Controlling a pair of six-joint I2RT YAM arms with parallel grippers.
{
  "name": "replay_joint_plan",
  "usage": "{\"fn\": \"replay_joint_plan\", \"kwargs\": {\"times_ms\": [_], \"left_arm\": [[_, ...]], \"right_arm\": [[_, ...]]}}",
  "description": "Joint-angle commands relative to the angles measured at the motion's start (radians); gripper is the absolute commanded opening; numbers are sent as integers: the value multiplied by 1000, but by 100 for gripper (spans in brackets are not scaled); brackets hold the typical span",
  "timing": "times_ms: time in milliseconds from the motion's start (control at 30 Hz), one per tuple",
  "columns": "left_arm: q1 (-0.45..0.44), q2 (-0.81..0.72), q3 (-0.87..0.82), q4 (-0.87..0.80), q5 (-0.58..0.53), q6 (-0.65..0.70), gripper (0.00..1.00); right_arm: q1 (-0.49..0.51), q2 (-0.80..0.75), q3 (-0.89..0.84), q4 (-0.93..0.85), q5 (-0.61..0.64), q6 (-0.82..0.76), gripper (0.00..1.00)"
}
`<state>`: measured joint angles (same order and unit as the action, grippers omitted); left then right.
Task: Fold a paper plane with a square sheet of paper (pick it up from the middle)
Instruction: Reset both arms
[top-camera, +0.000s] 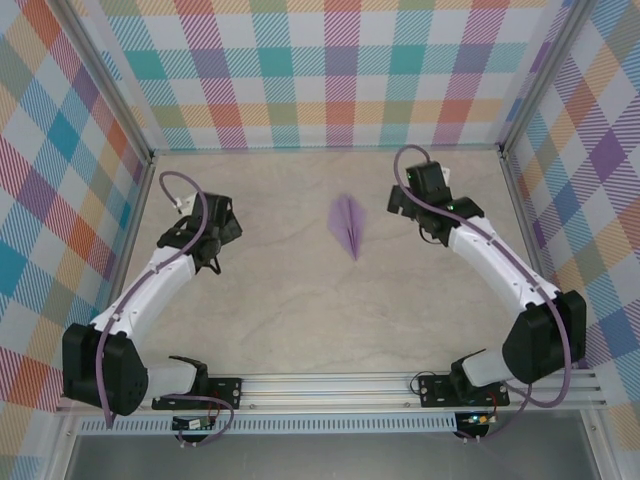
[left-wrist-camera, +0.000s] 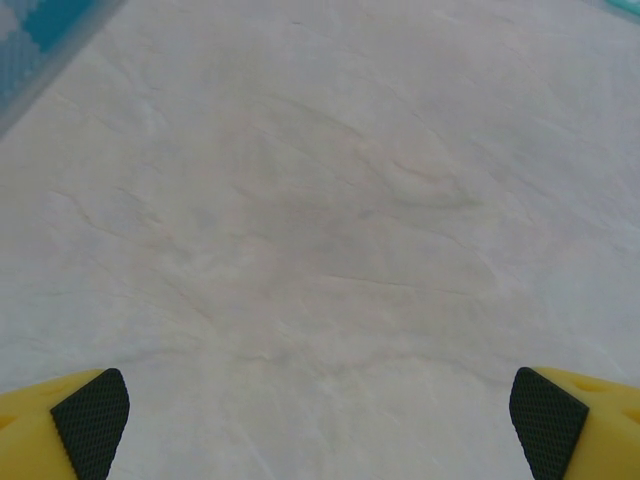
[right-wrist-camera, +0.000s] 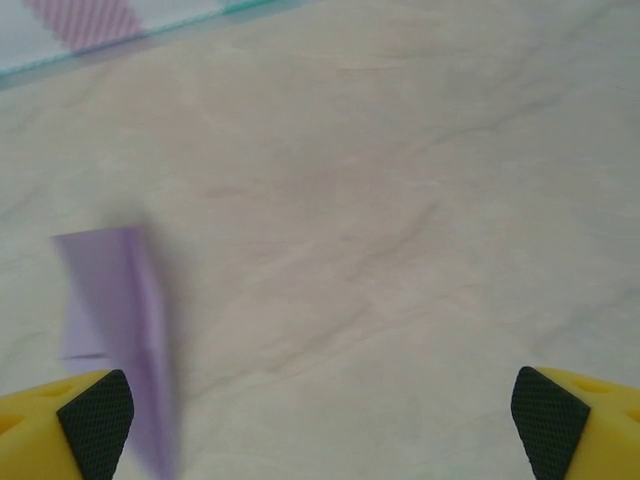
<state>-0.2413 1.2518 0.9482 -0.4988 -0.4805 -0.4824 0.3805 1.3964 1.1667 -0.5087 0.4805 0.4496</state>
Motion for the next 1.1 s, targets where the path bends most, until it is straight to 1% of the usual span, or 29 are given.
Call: {"fn": "replay_joint_plan", "kwargs": {"times_ms": [0, 33, 100, 167, 267, 367, 500, 533, 600, 700, 767, 867, 1000, 1033, 1067], "left_arm": [[54, -45, -109, 170, -105, 102, 100], [66, -52, -136, 205, -111, 113, 100], [82, -63, -213, 354, -89, 205, 100], [86, -72, -290, 489, -92, 267, 100], [114, -67, -365, 626, -52, 313, 100], [145, -20, -437, 809, 33, 375, 100], [169, 64, -506, 1048, 171, 454, 100], [183, 81, -513, 1075, 224, 448, 100], [198, 125, -551, 1198, 303, 441, 100], [201, 190, -568, 1277, 360, 458, 100], [202, 217, -572, 1312, 397, 473, 100], [202, 245, -571, 1332, 430, 487, 100], [202, 305, -567, 1378, 437, 488, 100], [203, 308, -559, 1355, 435, 487, 100], [202, 303, -552, 1340, 431, 489, 100]], "right_arm": [[-49, -83, -182, 226, 133, -117, 100], [-63, -110, -252, 295, 142, -144, 100], [-108, -162, -392, 441, 141, -190, 100], [-138, -188, -502, 567, 142, -241, 100], [-183, -169, -582, 643, 138, -273, 100], [-205, -128, -657, 793, 123, -340, 100], [-245, -69, -724, 1003, -28, -391, 100], [-252, -54, -734, 1049, -60, -401, 100], [-262, -30, -739, 1111, -128, -431, 100], [-286, 12, -745, 1205, -228, -443, 100], [-293, 53, -746, 1250, -268, -449, 100], [-309, 79, -734, 1248, -322, -450, 100], [-337, 113, -758, 1311, -378, -434, 100], [-339, 133, -766, 1349, -387, -437, 100], [-344, 127, -767, 1337, -393, -433, 100]]}}
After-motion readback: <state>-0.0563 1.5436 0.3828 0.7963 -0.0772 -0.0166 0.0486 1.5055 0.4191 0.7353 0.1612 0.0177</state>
